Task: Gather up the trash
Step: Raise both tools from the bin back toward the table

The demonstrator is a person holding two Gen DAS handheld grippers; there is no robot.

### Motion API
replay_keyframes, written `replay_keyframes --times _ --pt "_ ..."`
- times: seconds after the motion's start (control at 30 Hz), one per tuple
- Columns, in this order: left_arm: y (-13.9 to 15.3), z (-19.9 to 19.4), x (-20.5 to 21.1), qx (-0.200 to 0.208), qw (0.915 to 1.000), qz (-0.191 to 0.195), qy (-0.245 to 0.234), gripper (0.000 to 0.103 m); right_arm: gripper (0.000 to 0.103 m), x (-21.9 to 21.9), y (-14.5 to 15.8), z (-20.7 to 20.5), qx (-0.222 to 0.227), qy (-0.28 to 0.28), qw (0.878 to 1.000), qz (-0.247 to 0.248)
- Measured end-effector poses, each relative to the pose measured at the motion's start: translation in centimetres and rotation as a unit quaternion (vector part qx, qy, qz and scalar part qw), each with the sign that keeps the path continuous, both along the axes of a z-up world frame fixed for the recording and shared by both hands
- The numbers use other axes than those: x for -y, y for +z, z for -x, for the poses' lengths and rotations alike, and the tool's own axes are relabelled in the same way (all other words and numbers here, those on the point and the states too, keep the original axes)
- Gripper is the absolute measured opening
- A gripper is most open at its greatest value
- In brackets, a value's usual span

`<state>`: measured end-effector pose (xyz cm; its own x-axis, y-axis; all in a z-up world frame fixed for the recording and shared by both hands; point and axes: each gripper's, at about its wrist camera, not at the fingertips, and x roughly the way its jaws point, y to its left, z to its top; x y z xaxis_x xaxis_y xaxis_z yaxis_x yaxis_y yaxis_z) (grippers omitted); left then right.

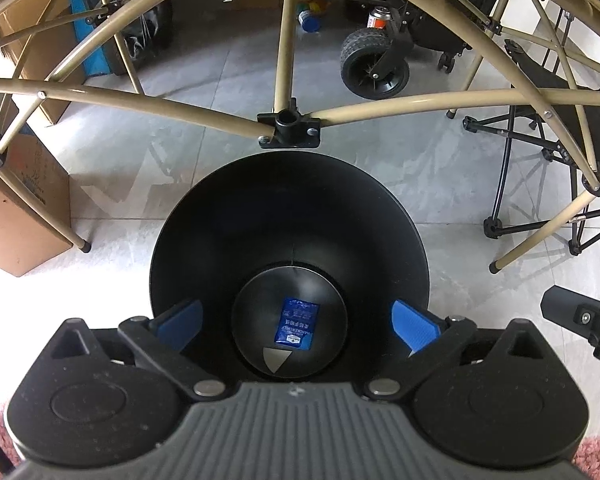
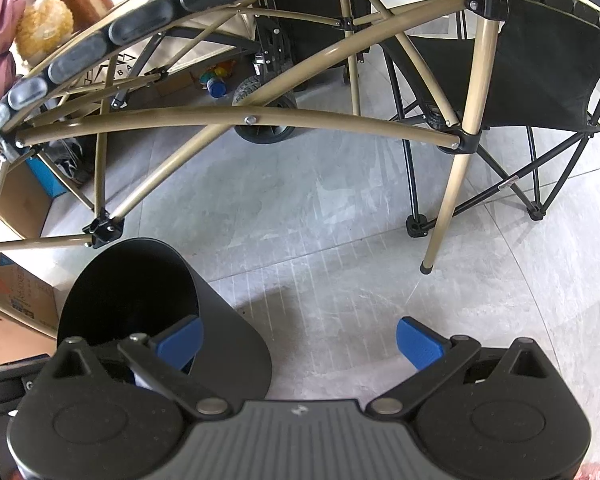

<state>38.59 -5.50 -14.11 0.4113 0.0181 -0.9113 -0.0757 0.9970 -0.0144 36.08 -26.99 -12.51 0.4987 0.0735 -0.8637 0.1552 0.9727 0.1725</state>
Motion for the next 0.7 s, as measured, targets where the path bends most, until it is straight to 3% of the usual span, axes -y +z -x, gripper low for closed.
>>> replay_keyframes --times 0.37,0.7 --pt "0.4 0.3 0.1 0.008 1.0 -0.001 -0.005 0.103 0.103 0.0 0.2 0.1 0.003 -0.001 1.0 -0.001" --pt "2.8 2.1 -0.6 0.055 0.9985 -0.004 -0.007 0.103 0.103 -0.1 1.3 0.9 0.024 0.004 1.0 -0.001"
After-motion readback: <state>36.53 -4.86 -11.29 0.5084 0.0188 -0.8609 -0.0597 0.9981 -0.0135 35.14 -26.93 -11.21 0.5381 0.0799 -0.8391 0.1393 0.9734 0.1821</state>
